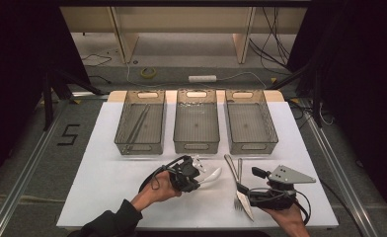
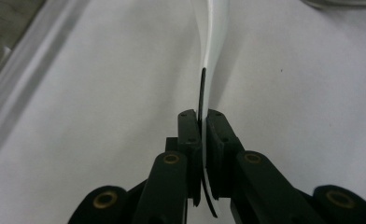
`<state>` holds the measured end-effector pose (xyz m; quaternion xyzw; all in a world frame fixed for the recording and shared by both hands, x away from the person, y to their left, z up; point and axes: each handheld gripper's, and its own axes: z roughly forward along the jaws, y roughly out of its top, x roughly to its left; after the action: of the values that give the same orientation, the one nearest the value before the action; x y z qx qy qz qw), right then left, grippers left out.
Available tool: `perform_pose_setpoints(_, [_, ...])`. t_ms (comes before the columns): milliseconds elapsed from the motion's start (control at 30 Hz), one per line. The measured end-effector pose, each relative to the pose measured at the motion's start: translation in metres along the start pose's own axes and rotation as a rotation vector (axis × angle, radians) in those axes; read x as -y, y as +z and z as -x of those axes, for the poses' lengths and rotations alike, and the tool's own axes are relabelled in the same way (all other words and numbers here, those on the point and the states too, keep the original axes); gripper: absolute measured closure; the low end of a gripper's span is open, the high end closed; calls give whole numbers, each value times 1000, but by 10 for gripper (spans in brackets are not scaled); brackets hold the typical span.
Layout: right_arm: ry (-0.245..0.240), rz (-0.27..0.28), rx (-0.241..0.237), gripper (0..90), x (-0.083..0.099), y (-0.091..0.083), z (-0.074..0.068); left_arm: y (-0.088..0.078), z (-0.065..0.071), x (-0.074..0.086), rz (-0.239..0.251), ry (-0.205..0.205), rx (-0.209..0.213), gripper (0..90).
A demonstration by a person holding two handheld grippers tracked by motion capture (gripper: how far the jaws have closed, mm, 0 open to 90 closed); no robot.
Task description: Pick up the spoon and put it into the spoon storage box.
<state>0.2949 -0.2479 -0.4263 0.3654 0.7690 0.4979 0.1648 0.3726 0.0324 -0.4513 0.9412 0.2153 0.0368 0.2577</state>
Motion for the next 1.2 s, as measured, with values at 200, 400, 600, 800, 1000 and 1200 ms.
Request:
perform_pose_setpoints(200, [0, -1, 0, 241, 0, 0, 0, -10, -8, 1, 63, -39, -1, 852])
perform_pose_setpoints(400, [2, -1, -1, 241, 0, 0, 0, -20, -15, 2, 115, -66, -12, 852])
perform_pose_setpoints(600, [2, -1, -1, 241, 0, 0, 0, -28, -21, 3, 161, -95, -22, 852])
perform_pose_setpoints(800, [3, -1, -1, 241, 0, 0, 0, -34, -25, 4, 186, -111, -38, 852])
perform_pose_setpoints(1000, [2, -4, -1, 240, 0, 0, 0, -40, -30, 5, 227, -142, -43, 852])
perform_pose_setpoints(1200, [1, -4, 0, 240, 1, 1, 0, -48, -40, 7, 274, -177, -64, 852])
